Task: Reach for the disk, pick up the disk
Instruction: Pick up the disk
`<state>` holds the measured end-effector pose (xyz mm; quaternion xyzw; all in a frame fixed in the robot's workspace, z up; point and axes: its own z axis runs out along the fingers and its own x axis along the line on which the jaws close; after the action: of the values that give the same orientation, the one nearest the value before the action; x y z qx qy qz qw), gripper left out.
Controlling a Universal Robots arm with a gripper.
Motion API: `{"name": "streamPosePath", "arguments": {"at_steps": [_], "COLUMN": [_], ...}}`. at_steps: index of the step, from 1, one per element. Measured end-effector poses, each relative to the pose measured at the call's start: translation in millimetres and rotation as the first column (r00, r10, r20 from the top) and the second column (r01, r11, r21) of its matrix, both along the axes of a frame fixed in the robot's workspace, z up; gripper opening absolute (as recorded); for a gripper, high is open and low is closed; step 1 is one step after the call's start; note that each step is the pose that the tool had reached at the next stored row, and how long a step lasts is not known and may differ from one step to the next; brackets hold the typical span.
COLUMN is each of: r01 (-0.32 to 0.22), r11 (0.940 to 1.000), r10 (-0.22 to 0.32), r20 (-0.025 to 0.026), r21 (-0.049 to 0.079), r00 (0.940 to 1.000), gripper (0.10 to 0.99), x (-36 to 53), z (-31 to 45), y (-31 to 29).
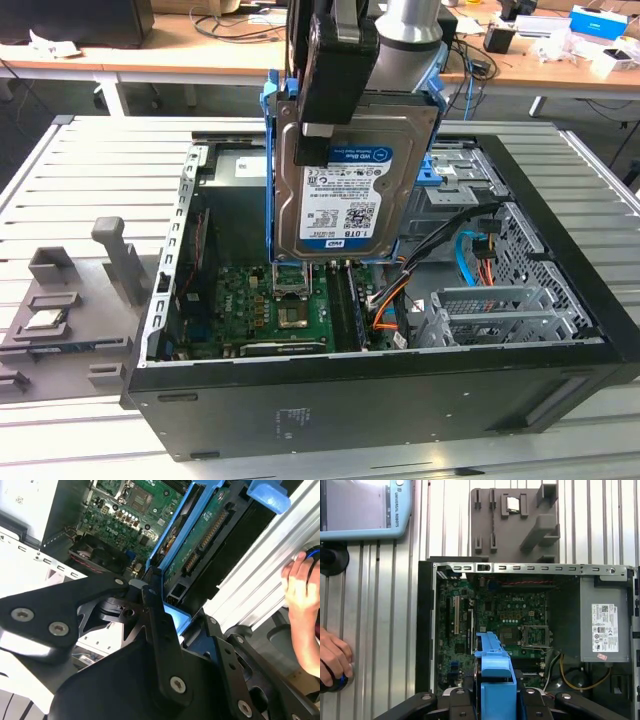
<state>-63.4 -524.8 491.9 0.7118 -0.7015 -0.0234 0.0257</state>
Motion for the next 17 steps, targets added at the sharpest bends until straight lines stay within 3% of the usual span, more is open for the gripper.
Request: {"name": "streamPosePath", "arguments": {"at_steps": [15,17], "r01": [0.000,0.000], "r11": [1.0000,1.0000], "r10": [0.000,0.000], "r20": [0.0000,0.0000], "r21": [0.000,0.000], "r00": [1.0000,1.0000], "gripper": [0.369,0.369], "x": [0.0,0.0], "z": [0.0,0.0], "y": [-19.3,-24.2]}}
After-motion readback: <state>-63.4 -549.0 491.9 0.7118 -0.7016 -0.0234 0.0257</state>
